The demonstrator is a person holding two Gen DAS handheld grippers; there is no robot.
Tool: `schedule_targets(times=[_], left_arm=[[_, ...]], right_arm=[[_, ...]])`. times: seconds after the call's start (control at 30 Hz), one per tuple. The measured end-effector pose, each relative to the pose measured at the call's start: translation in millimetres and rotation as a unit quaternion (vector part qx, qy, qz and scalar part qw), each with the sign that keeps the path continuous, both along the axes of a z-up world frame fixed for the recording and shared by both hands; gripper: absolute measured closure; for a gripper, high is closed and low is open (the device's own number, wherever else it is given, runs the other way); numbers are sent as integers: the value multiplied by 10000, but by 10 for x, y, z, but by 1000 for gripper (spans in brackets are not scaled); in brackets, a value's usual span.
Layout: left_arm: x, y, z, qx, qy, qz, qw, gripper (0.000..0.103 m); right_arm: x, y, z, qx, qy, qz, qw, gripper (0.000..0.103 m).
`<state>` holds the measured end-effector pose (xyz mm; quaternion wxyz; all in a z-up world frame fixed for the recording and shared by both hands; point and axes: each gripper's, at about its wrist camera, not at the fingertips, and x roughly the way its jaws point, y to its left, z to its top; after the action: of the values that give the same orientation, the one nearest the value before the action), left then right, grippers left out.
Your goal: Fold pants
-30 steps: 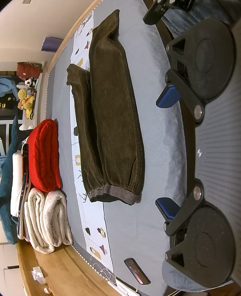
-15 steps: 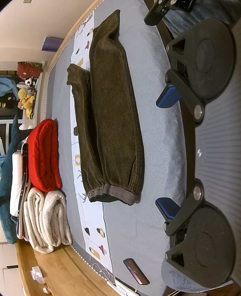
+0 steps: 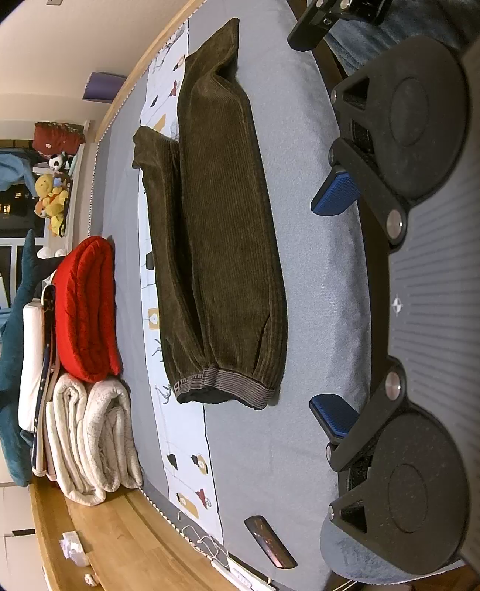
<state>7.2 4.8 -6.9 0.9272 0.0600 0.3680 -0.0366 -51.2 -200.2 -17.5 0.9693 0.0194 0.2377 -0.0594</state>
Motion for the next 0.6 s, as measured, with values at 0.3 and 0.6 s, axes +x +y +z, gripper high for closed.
schedule_targets(times=[0.3,0.6], left_arm=[[4,-3,4,15,-20,-3,10000,0],[12,-6,2,14,-17,-5,10000,0]], right_arm=[[4,9,-7,-13,-13,15,10000,1],[18,9,-7,-15,-5,18,10000,1]])
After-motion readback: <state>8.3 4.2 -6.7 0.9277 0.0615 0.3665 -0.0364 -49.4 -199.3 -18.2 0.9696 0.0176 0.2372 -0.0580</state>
